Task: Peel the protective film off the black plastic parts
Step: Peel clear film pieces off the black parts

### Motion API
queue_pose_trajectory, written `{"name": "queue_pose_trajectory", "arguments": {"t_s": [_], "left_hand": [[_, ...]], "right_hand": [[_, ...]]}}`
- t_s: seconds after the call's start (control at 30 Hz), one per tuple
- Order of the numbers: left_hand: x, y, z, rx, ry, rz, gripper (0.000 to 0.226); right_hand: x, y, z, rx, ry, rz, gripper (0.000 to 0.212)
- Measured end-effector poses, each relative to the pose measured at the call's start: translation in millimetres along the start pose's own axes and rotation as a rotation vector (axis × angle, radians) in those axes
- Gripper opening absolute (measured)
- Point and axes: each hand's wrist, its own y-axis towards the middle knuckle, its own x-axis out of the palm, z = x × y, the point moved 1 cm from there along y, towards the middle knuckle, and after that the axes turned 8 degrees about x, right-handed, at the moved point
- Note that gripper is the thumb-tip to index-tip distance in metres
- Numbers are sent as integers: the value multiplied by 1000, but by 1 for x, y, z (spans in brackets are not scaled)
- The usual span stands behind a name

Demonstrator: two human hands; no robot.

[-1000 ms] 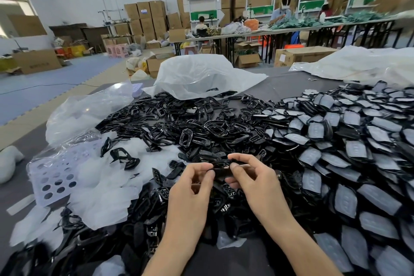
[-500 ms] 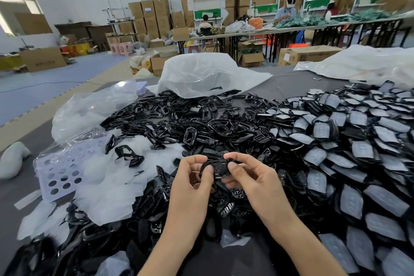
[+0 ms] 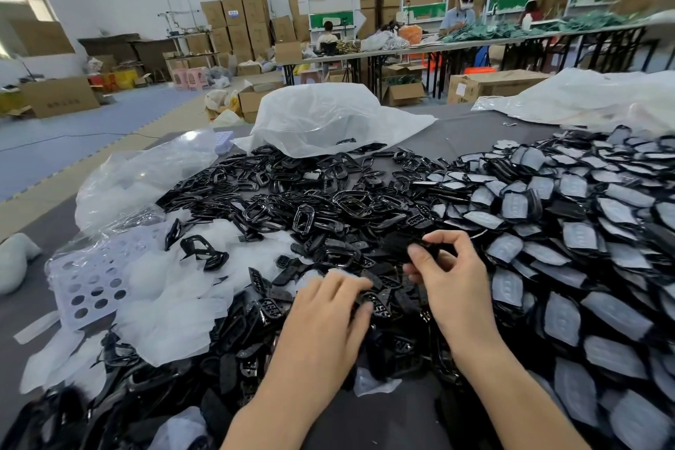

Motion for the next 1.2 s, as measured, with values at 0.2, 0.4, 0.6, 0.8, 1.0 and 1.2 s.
{"name": "queue_pose_trajectory", "arguments": {"t_s": [0.2, 0.4, 0.6, 0.8, 1.0, 1.2], "left_hand": [[5, 1, -4, -11, 55, -7, 33], [3, 24, -29, -143, 92, -229, 34], [-8, 24, -24, -271, -157, 45, 15], [-12, 12, -7, -528, -824, 207, 8], [-11, 10, 2, -508, -1009, 264, 5], [-11, 8, -1, -463, -884, 406, 9]], "right_hand": [[-1, 2, 2, 11, 19, 62, 19], [2, -4, 0, 28, 22, 31, 17], [4, -3, -3, 88, 139, -26, 16], [18, -12, -6, 248, 372, -217, 15], [28, -22, 1, 392, 452, -282, 16], [31, -27, 3, 372, 385, -360, 22]]}}
